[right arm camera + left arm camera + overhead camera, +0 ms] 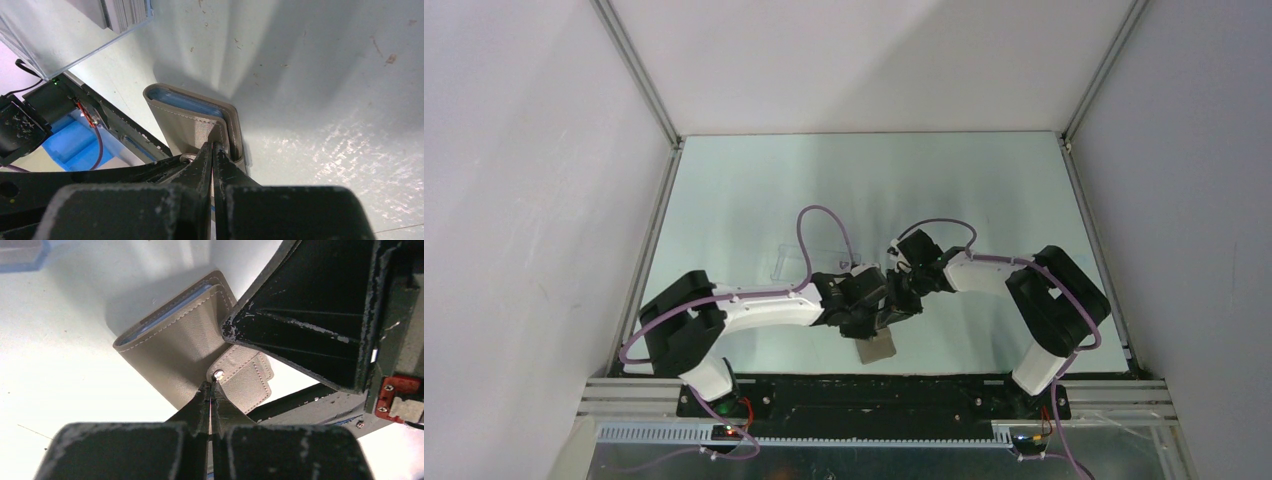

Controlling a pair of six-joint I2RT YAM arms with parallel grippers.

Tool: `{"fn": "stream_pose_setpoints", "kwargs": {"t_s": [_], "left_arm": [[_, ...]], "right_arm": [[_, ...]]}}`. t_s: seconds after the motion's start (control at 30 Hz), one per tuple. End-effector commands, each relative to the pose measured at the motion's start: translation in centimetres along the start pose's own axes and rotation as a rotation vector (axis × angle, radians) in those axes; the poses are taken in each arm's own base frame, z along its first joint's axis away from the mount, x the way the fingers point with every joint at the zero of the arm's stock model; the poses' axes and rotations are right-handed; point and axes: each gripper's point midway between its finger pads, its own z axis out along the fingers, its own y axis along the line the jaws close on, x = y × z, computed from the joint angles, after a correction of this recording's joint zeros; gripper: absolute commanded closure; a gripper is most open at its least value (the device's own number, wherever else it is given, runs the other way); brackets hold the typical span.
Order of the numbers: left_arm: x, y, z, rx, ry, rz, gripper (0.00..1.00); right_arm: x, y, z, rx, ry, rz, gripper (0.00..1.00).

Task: Put the credit cards into the card holder
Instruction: Close the card holder at the center of the board.

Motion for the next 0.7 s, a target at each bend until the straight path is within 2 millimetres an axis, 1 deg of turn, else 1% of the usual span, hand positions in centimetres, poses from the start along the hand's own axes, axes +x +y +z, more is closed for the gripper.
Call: {"fn": "stream_pose_setpoints", "kwargs": {"t_s": [0.0,0.33,0.47,0.5,0.67], "left_arm": [[-0.1,-0.9,-0.4,0.003,0.004,0.024,1.00],[-0.7,-1.4,0.0,-0.003,-0.006,0.032,1.00],[-1.0,-1.5,-0.2,0.003,-0.018,0.030,1.00],[-1.0,-1.6,-0.2,0.006,-0.020,0.031,1.00],[-1.4,-2.4,-0.4,0.051,-0.041,0.015,1.00]], "right_arm": [[0.1,-1.1,0.9,0.065,-0.010,-0.030,0.99],[0.0,-0.1,0.3,0.032,-0.010,-0.036,0.99],[-0.4,0.9,-0.8,-0.005,-0.031,-0.039,0.98],[-0.4,1.4,-1.3,-0.023,-0.038,-0.041,0.98],[-1.2,2.8,-3.1,-0.084,-0.077,-0.041,0.97]]}}
